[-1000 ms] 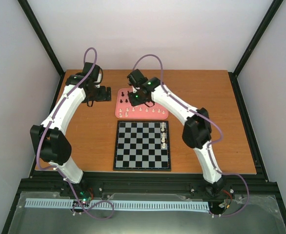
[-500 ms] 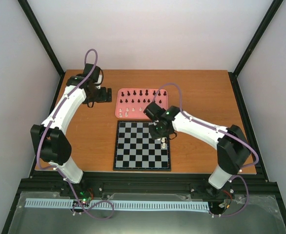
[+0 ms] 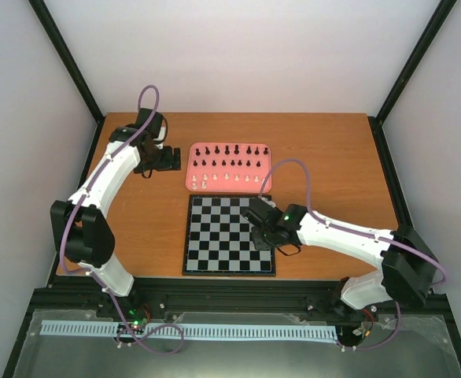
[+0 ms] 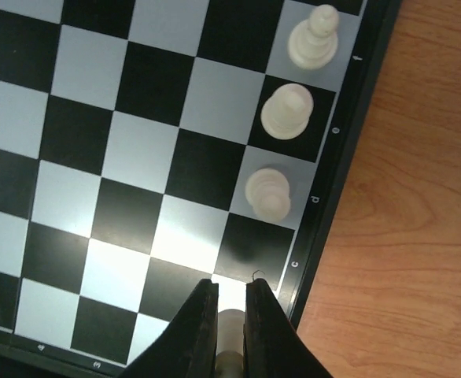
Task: Set up the chess pieces on the board
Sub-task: Place the chess piece on the chessboard.
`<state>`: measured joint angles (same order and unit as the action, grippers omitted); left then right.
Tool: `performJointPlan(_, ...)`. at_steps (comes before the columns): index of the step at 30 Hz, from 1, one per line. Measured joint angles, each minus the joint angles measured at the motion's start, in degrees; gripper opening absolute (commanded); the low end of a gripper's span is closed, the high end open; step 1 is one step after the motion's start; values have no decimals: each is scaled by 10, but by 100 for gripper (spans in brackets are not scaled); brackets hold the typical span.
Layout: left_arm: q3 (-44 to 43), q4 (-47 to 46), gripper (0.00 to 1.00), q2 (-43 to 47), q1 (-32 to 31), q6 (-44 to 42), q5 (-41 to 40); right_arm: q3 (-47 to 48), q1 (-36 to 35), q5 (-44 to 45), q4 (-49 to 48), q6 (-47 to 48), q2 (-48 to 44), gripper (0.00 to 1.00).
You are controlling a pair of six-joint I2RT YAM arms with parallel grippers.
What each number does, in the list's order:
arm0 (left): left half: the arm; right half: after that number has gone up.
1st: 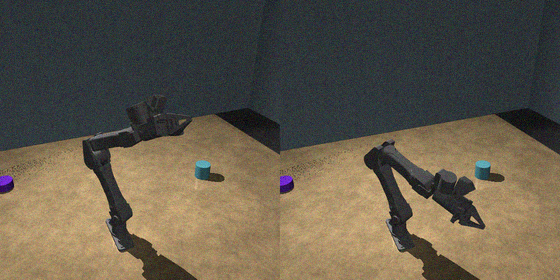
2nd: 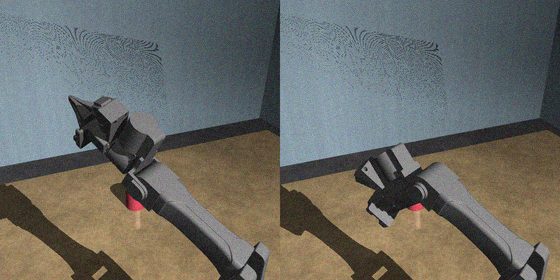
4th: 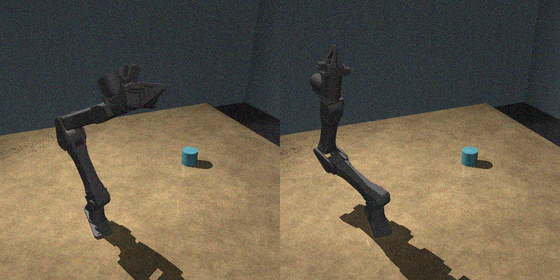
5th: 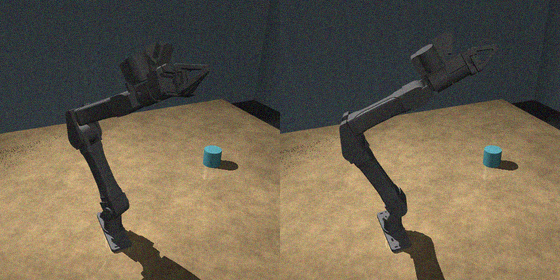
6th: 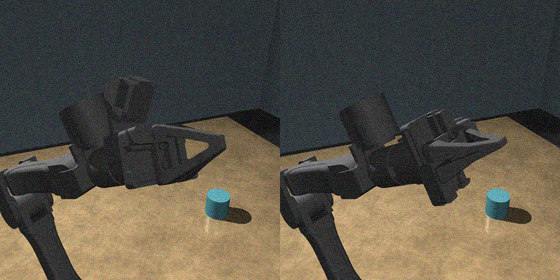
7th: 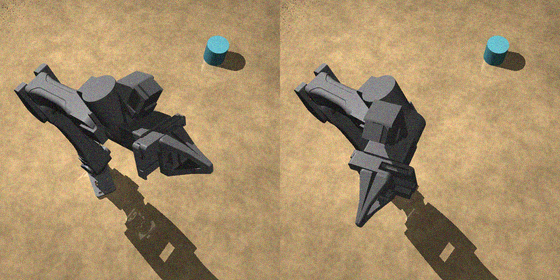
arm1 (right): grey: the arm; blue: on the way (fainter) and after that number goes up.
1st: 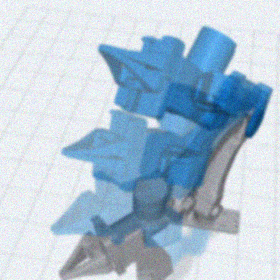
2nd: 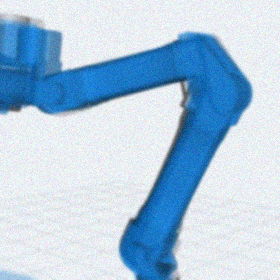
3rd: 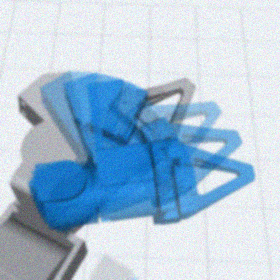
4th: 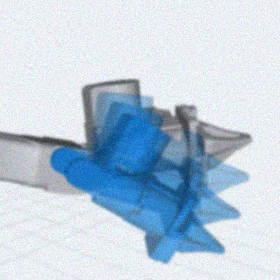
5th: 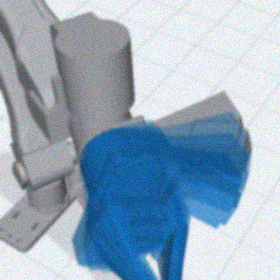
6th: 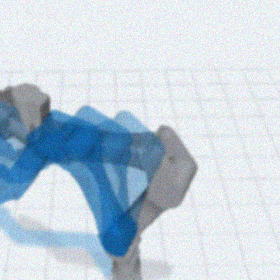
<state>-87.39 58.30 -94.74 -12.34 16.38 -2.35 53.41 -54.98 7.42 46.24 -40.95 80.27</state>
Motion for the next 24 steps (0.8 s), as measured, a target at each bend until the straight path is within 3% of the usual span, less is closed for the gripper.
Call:
performJointPlan(11, 9, -2, 100, 4, 0, 3, 0, -52, -5, 40, -62, -64, -4, 4)
performJointPlan(24, 10, -4, 100, 4, 0, 4, 0, -53, -6, 48, -99, -76, 26, 6)
